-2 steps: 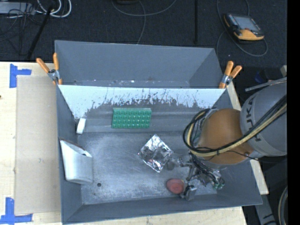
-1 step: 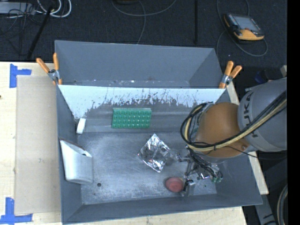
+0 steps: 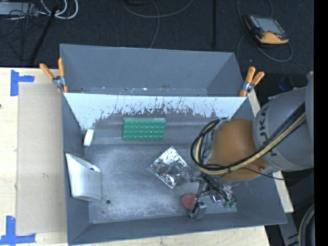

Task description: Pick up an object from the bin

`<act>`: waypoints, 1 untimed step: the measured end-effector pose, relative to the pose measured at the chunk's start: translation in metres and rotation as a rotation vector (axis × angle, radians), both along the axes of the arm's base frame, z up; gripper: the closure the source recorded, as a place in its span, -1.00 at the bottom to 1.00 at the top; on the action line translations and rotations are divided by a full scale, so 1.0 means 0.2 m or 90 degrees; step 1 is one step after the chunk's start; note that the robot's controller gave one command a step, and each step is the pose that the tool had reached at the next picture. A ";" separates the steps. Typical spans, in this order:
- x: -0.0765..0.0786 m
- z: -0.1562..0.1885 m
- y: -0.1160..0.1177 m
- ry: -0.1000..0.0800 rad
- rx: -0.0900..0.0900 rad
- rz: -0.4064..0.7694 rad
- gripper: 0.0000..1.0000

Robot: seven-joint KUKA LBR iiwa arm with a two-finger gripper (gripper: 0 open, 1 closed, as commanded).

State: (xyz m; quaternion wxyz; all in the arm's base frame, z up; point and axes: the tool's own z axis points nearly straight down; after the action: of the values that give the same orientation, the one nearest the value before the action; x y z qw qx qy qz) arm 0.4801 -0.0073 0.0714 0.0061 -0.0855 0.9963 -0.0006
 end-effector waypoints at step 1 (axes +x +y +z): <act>-0.02 -0.01 0.00 0.008 0.000 0.004 1.00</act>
Offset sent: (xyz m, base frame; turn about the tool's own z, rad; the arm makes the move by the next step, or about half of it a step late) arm 0.0000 0.0000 0.0000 0.0000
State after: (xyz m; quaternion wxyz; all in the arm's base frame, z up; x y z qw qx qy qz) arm 0.4769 -0.0066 0.0695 0.0001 -0.0885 0.9961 0.0000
